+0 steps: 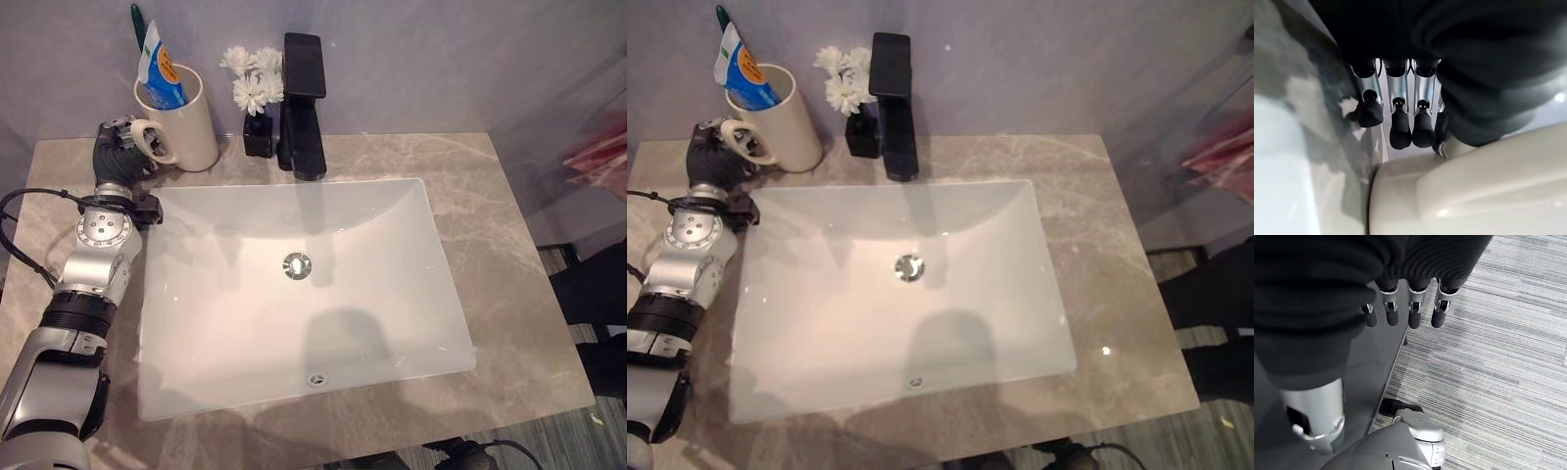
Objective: Put brush and paste in cup on sink, flatten towel.
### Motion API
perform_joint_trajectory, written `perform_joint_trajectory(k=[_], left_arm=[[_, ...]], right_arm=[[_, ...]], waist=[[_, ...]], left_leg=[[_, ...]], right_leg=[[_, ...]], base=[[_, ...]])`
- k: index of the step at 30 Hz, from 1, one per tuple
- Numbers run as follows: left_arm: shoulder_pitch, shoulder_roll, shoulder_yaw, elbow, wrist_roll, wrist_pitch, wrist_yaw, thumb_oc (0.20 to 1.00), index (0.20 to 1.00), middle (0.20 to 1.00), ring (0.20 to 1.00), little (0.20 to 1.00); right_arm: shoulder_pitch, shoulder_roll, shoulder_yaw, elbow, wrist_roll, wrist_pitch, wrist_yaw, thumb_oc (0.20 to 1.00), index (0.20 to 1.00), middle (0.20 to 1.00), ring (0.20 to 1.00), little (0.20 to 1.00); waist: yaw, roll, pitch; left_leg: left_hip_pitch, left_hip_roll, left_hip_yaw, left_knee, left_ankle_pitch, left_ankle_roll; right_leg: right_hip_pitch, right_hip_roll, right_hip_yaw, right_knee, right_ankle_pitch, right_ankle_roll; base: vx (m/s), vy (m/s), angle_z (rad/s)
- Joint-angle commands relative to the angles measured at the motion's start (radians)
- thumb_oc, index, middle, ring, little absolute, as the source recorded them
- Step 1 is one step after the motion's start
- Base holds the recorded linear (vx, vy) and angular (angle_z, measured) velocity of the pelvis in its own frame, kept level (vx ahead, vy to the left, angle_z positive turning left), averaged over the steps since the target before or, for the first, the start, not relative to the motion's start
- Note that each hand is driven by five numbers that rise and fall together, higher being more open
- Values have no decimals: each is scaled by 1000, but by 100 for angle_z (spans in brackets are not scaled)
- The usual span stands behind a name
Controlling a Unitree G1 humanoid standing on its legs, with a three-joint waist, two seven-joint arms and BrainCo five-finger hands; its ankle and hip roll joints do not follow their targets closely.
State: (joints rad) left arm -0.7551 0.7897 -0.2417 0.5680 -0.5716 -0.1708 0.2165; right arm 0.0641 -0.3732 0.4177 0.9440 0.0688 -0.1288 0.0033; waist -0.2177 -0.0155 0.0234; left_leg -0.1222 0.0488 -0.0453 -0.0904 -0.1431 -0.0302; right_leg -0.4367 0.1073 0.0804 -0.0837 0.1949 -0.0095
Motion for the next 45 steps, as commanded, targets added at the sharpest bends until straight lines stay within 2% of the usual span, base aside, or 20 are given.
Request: perform_joint_trajectory(k=[1,6,13,18,20,23,25,26,28,30,31,32,33,37,38,39,41,42,43,45], left_arm=[[-23,-13,-33,-2,5,-12,-2,200,200,200,200,200],[5,-30,-8,-2,17,-4,12,200,200,200,200,200],[170,-103,111,-79,94,6,48,200,200,200,200,200],[477,-169,293,-235,152,-6,45,200,200,200,200,200],[682,-228,388,-386,193,-15,5,200,200,200,200,200],[826,-269,438,-482,219,-24,-37,200,200,200,200,200],[1003,-314,476,-569,215,-49,-107,200,200,200,200,200],[1036,-323,490,-577,223,-51,-113,200,200,200,200,200],[1162,-357,566,-625,242,-54,-137,200,200,200,200,200],[1191,-380,574,-635,226,-54,-152,200,200,200,200,200],[1199,-382,573,-640,224,-53,-158,241,241,241,241,241],[1219,-385,572,-650,223,-53,-171,357,357,357,357,357],[1226,-388,570,-653,222,-50,-178,382,382,382,382,382],[1255,-391,544,-665,217,-42,-210,708,708,708,708,708],[1265,-390,538,-658,219,-38,-213,887,887,887,887,887],[1276,-393,530,-656,216,-33,-220,1000,1000,1000,1000,1000],[1289,-385,497,-623,227,-20,-238,1000,1000,1000,1000,1000],[1289,-390,483,-605,224,-14,-238,1000,1000,1000,1000,1000],[1279,-391,471,-587,219,-8,-238,1000,1000,1000,1000,1000],[1280,-389,463,-582,223,-1,-245,1000,1000,1000,1000,1000]], right_arm=[[-23,-48,-8,-20,42,-20,-11,1000,1000,1000,1000,1000],[-22,-43,-9,-13,40,-19,-15,1000,1000,1000,1000,1000],[-7,-35,-52,37,21,-10,-26,1000,1000,1000,1000,1000],[5,-33,-86,79,-32,3,-6,1000,1000,1000,1000,1000],[11,-34,-113,77,-45,3,9,1000,1000,1000,1000,1000],[3,-29,-131,74,-45,-1,17,1000,1000,1000,1000,1000],[6,-27,-154,45,-36,-9,24,1000,1000,1000,1000,1000],[10,-26,-158,45,-32,-11,27,1000,1000,1000,1000,1000],[32,-25,-195,20,-22,-17,34,1000,1000,1000,1000,1000],[41,-24,-208,20,-21,-17,33,1000,1000,1000,1000,1000],[44,-23,-209,21,-22,-16,34,1000,1000,1000,1000,1000],[52,-25,-216,6,-23,-16,36,1000,1000,1000,1000,1000],[56,-26,-218,3,-22,-16,38,1000,1000,1000,1000,1000],[67,-27,-232,-4,-10,-18,37,1000,1000,1000,1000,1000],[71,-26,-236,-10,-3,-18,39,1000,1000,1000,1000,1000],[75,-28,-240,-29,1,-19,40,1000,1000,1000,1000,1000],[81,-37,-250,-67,28,-23,44,1000,1000,1000,1000,1000],[78,-39,-253,-72,34,-24,41,1000,1000,1000,1000,1000],[77,-42,-255,-78,41,-23,39,1000,1000,1000,1000,1000],[81,-48,-263,-94,45,-23,38,1000,1000,1000,1000,1000]], waist=[[-7,49,20],[-4,45,15],[15,27,-17],[49,13,-53],[75,9,-69],[94,6,-74],[114,-6,-60],[118,-10,-58],[135,-24,-33],[141,-29,-25],[141,-30,-22],[141,-34,-17],[141,-36,-12],[138,-38,1],[136,-39,5],[133,-40,12],[125,-35,39],[123,-28,52],[122,-19,58],[124,-14,57]], left_leg=[[123,22,-27,3,135,-27],[134,26,-24,3,130,-27],[178,28,-32,3,104,-25],[239,16,-48,3,62,-12],[264,1,-63,3,42,8],[283,-24,-71,3,22,29],[289,-65,-75,26,-15,56],[288,-75,-75,36,-26,62],[271,-127,-81,82,-47,87],[268,-146,-83,93,-51,98],[269,-154,-82,99,-53,101],[267,-165,-78,109,-57,107],[266,-171,-77,113,-58,111],[263,-188,-68,130,-63,122],[265,-191,-65,133,-64,126],[262,-193,-63,139,-63,129],[246,-190,-50,157,-54,137],[237,-186,-38,158,-42,141],[220,-180,-29,160,-28,140],[206,-176,-23,162,-21,143]], right_leg=[[0,-11,-24,26,-43,109],[7,-8,-27,28,-46,109],[59,-21,-45,29,-61,108],[133,-47,-73,37,-75,105],[165,-62,-72,43,-72,109],[179,-77,-67,57,-59,118],[184,-103,-54,79,-35,133],[184,-110,-52,86,-30,137],[179,-145,-40,99,0,158],[177,-156,-38,100,17,165],[176,-160,-37,101,24,168],[174,-166,-34,101,36,174],[172,-169,-32,102,41,176],[165,-177,-22,109,51,183],[162,-176,-18,115,53,183],[157,-173,-8,129,57,184],[139,-147,2,199,20,176],[120,-135,-21,262,10,170],[113,-126,-47,309,-30,158],[122,-127,-72,340,-65,146]], base=[[0,0,0],[0,0,0],[16,2,1],[-29,68,16],[-137,127,14],[-193,142,14],[-285,182,3],[-246,153,2],[-296,171,5],[-167,96,13],[-109,66,22],[-107,63,13],[-107,59,6],[-76,45,-7],[-55,21,6],[-144,34,0],[-190,45,-13],[-204,67,-31],[-157,53,-29],[-90,23,-24]])
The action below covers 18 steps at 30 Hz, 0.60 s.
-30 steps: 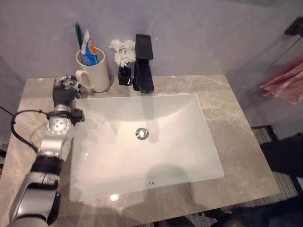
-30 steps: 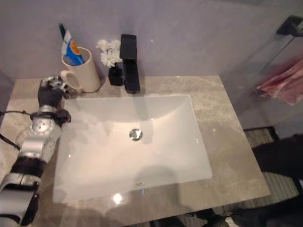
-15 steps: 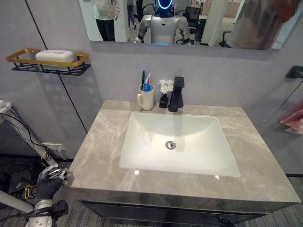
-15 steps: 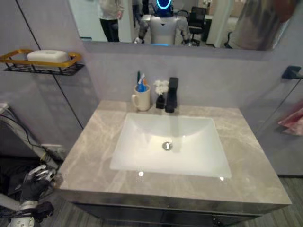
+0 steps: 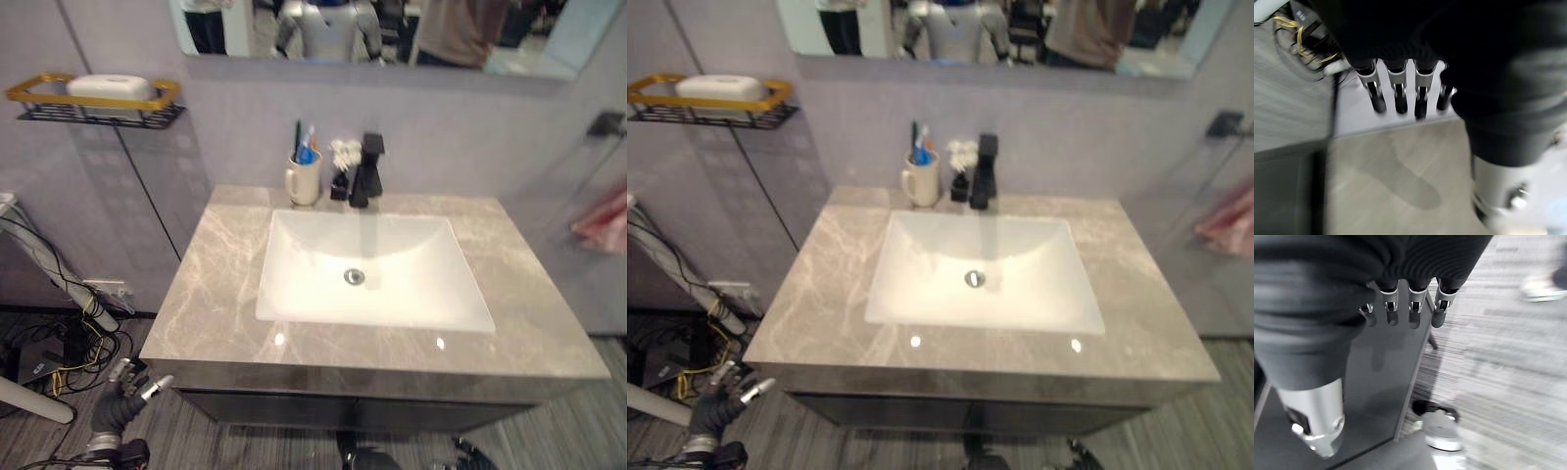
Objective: Put brush and paste in cup on sink, flatten towel.
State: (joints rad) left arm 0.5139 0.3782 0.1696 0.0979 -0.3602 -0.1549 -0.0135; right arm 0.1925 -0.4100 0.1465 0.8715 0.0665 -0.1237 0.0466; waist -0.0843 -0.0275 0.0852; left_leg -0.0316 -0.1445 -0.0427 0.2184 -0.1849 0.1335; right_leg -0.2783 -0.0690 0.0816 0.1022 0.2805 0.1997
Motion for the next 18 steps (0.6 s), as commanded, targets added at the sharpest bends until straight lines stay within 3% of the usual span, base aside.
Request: perform_joint_trajectory(k=[1,5,8,13,17,18], left_arm=[[15,22,45,-103,12,-14,-20,1000,1000,1000,1000,1000],[30,30,18,-120,4,0,-46,1000,1000,1000,1000,1000],[22,44,-4,-132,-4,5,-55,1000,1000,1000,1000,1000],[-12,55,-40,-119,-20,3,-41,1000,1000,1000,1000,1000],[-34,57,-60,-93,-29,5,-36,1000,1000,1000,1000,1000],[-42,51,-67,-74,-33,3,-30,1000,1000,1000,1000,1000]], right_arm=[[-42,-12,7,-21,49,-29,-5,1000,1000,1000,1000,1000],[-42,-10,8,-11,38,-24,-6,1000,1000,1000,1000,1000],[-61,-8,20,8,20,-19,-15,1000,1000,1000,1000,1000],[-90,-6,21,-3,26,-17,-32,1000,1000,1000,1000,1000],[-88,-4,15,-18,36,-18,-37,1000,1000,1000,1000,1000],[-91,-7,12,-28,41,-17,-39,1000,1000,1000,1000,1000]], waist=[[-9,1,-8],[15,19,-21],[50,30,-25],[82,35,-20],[94,28,-21],[115,25,-24]], left_leg=[[109,19,-23,-147,25,-21],[73,49,14,-172,59,-25],[32,65,67,-178,83,-30],[9,71,139,-184,99,-26],[-7,64,188,-176,97,-23],[-21,69,248,-174,91,-22]], right_leg=[[-31,49,-84,175,-175,-71],[6,28,-168,248,-264,-88],[74,-26,-254,274,-311,-90],[118,-82,-318,297,-294,-70],[161,-93,-356,294,-288,-52],[188,-105,-431,266,-295,-48]], base=[[-113,11,-11],[-116,-4,-25],[-143,-7,-47],[-66,-28,-45],[-73,-52,-54],[-7,-41,-82]])
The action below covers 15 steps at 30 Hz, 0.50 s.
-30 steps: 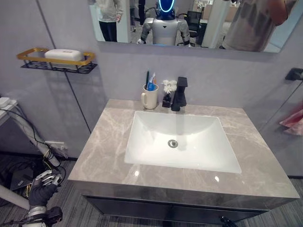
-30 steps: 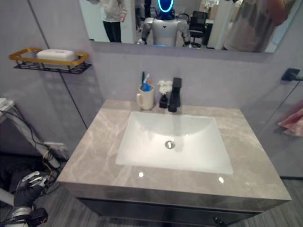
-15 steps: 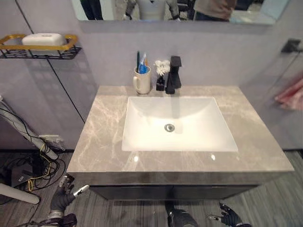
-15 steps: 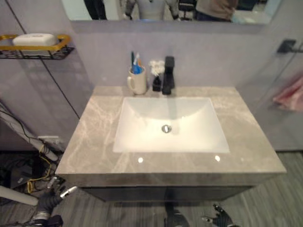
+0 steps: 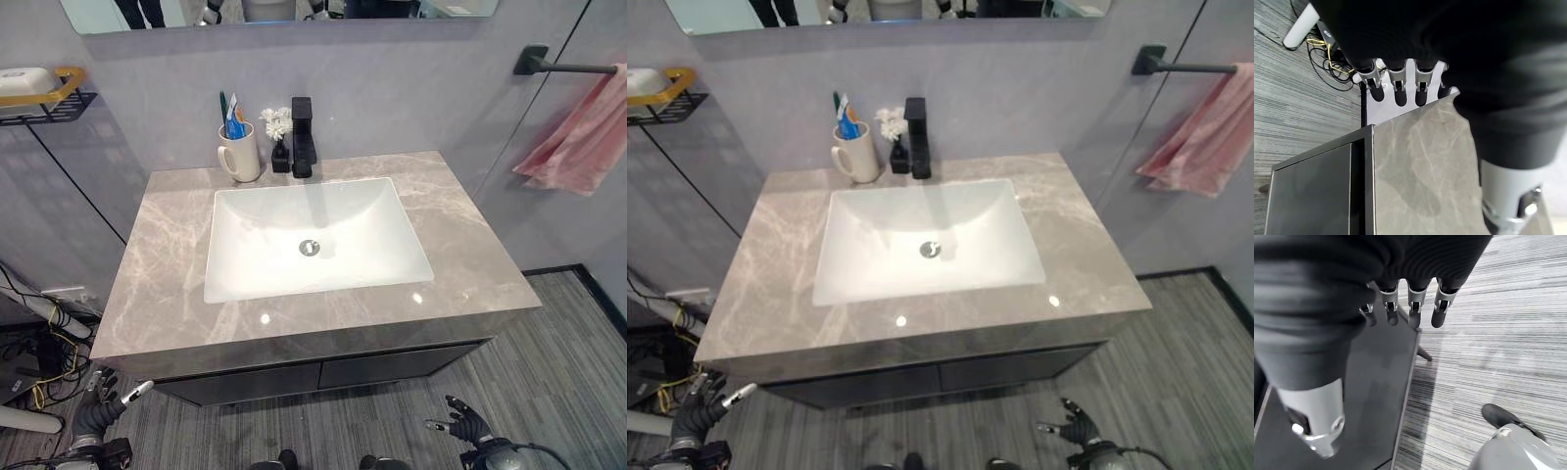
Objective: Put brush and paste in cup on sink, flatten towel.
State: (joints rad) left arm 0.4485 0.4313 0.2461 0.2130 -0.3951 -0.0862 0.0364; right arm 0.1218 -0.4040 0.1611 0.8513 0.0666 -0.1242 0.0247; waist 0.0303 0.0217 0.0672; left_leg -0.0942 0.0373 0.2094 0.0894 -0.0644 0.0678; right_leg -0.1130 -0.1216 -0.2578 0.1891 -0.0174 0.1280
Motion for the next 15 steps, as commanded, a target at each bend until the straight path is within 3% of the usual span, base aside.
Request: perform_joint_trajectory(k=[1,3,5,8,15], left_arm=[[28,-4,-147,-189,-5,-65,-83,1000,1000,1000,1000,1000],[26,-11,-152,-177,-13,-59,-84,1000,1000,1000,1000,1000],[29,-15,-152,-173,-9,-60,-82,1000,1000,1000,1000,1000],[43,-58,-139,-180,-17,-60,-56,1000,1000,1000,1000,1000],[90,-126,-9,-192,45,-101,43,1000,1000,1000,1000,1000]], right_arm=[[-20,-15,0,-9,39,-18,-18,1000,1000,1000,1000,1000],[-15,-21,-2,-18,34,-17,-20,1000,1000,1000,1000,1000],[-4,-28,-8,-30,35,-18,-20,1000,1000,1000,1000,1000],[31,-41,-34,-26,52,-18,-24,1000,1000,1000,1000,1000],[90,-37,-49,23,45,-24,-19,1000,1000,1000,1000,1000]], waist=[[7,-23,-6],[13,-17,-2],[11,-16,-4],[28,-17,-7],[63,-40,-8]], left_leg=[[54,-114,-2,-46,-48,38],[55,-102,21,-45,-44,32],[53,-98,26,-43,-44,28],[26,-82,35,-40,-27,6],[-26,-77,10,-28,28,-41]], right_leg=[[27,-56,-105,181,-28,37],[12,-52,-138,183,-55,32],[16,-39,-128,161,-64,31],[65,16,-111,21,-116,-5],[131,61,-120,-119,-124,-40]], base=[[-19,-73,-104],[1,-98,-79],[-19,-105,-67],[-49,-180,-23],[-58,-140,-4]])
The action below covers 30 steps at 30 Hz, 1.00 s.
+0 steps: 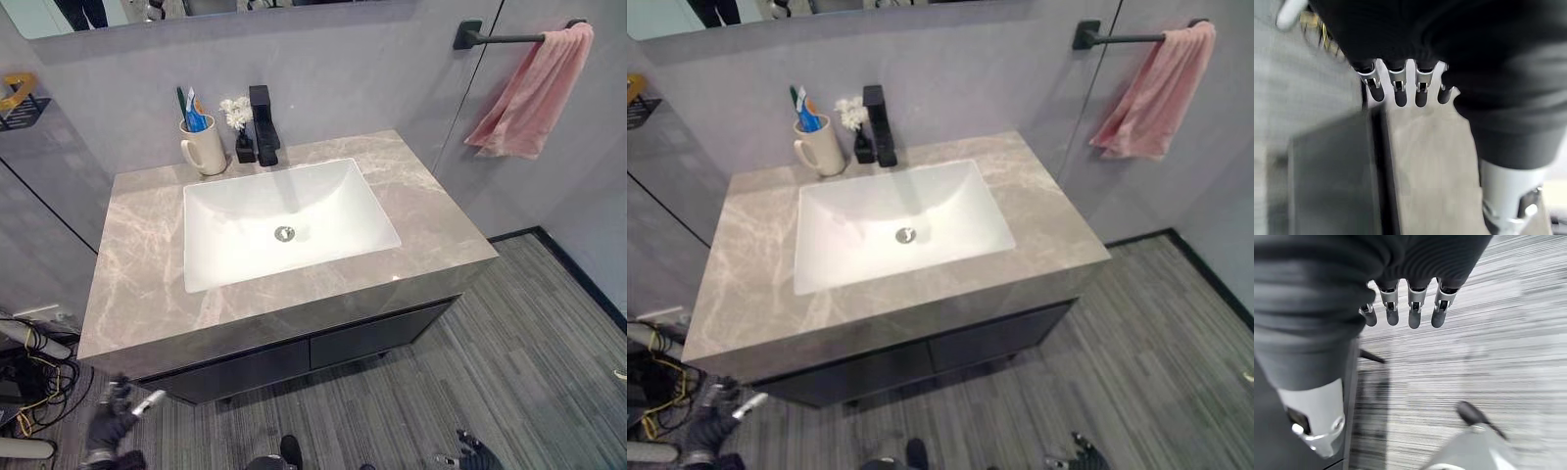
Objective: Put brush and paste in cup on sink, flatten towel.
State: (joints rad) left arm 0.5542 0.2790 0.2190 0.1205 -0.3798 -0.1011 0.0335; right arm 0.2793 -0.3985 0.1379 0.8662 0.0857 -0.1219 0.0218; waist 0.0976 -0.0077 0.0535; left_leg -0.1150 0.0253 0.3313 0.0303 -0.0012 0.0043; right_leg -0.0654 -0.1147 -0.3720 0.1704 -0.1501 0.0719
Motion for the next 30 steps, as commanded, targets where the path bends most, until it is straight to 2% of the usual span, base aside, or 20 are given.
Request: perform_joint_trajectory(k=[1,4,7,13,14,17,18,19,23,24,26,27,30], left_arm=[[-6,8,54,-95,43,-100,81,1000,1000,1000,1000,1000],[2,-27,91,-80,39,-118,120,1000,1000,1000,1000,1000],[3,-41,78,-83,27,-121,117,1000,1000,1000,1000,1000],[15,-10,-67,-91,-8,-98,13,1000,1000,1000,1000,1000],[19,9,-104,-97,5,-94,-11,1000,1000,1000,1000,1000],[19,45,-179,-91,5,-80,-60,1000,1000,1000,1000,1000],[-9,119,-288,-92,29,-72,-103,1000,1000,1000,1000,1000],[-35,156,-337,-80,47,-65,-119,1000,1000,1000,1000,1000],[-76,214,-377,-50,87,-69,-126,1000,1000,1000,1000,1000],[-90,220,-381,-45,91,-73,-122,1000,1000,1000,1000,1000],[-109,219,-384,-14,103,-82,-111,1000,1000,1000,1000,1000],[-116,219,-384,-4,104,-85,-110,1000,1000,1000,1000,1000],[-118,216,-383,11,104,-97,-109,1000,1000,1000,1000,1000]], right_arm=[[-61,-46,-24,18,23,-27,-14,1000,1000,1000,1000,1000],[-60,-59,-11,23,14,-28,-7,1000,1000,1000,1000,1000],[-84,-81,1,0,5,-28,-10,1000,1000,1000,1000,1000],[-128,-118,2,-88,36,-36,-21,1000,1000,1000,1000,1000],[-136,-120,0,-112,49,-42,-23,1000,1000,1000,1000,1000],[-131,-124,7,-156,62,-52,-17,1000,1000,1000,1000,1000],[-157,-122,32,-151,78,-67,-23,1000,1000,1000,1000,1000],[-165,-107,48,-133,84,-71,-25,1000,1000,1000,1000,1000],[-168,-92,74,-114,96,-76,-22,1000,1000,1000,1000,1000],[-176,-88,80,-101,99,-76,-25,1000,1000,1000,1000,1000],[-192,-81,96,-90,99,-78,-25,1000,1000,1000,1000,1000],[-198,-79,98,-87,103,-80,-24,1000,1000,1000,1000,1000],[-181,-76,87,-95,111,-83,-21,1000,1000,1000,1000,1000]], waist=[[10,-17,11],[26,-19,19],[38,-13,33],[10,12,43],[2,20,50],[-14,24,57],[-2,11,90],[11,2,99],[17,-10,104],[18,-10,101],[31,-7,101],[34,-7,101],[27,-1,93]], left_leg=[[-26,-64,-121,40,-19,7],[-49,-65,-134,57,-2,-12],[-72,-61,-145,80,18,-28],[-79,-58,-151,85,37,-34],[-89,-51,-137,86,61,-26],[-97,-44,-136,110,51,-25],[-133,-67,-300,177,26,-44],[-134,-83,-430,186,11,-47],[-141,-131,-626,201,9,-43],[-146,-145,-678,192,22,-44],[-144,-170,-751,169,40,-46],[-134,-175,-767,161,41,-46],[-96,-156,-737,126,36,-40]], right_leg=[[96,60,-16,-128,13,10],[120,67,-33,-169,19,0],[133,70,-44,-183,22,-8],[140,83,-38,-188,19,-26],[129,84,-45,-188,37,-31],[121,87,-22,-186,41,-32],[80,84,49,-162,56,-30],[69,90,110,-148,60,-24],[59,117,233,-153,72,-20],[51,124,267,-158,82,-17],[44,143,326,-160,91,-14],[41,149,349,-160,95,-14],[45,156,377,-161,97,-11]], base=[[-92,-118,23],[-85,-100,30],[-77,-67,19],[-72,-39,16],[-147,-8,-4],[-117,-46,-35],[-110,-115,-46],[-80,-111,-28],[38,-23,-209],[35,31,-98],[31,48,-87],[29,58,-95],[21,96,-110]])
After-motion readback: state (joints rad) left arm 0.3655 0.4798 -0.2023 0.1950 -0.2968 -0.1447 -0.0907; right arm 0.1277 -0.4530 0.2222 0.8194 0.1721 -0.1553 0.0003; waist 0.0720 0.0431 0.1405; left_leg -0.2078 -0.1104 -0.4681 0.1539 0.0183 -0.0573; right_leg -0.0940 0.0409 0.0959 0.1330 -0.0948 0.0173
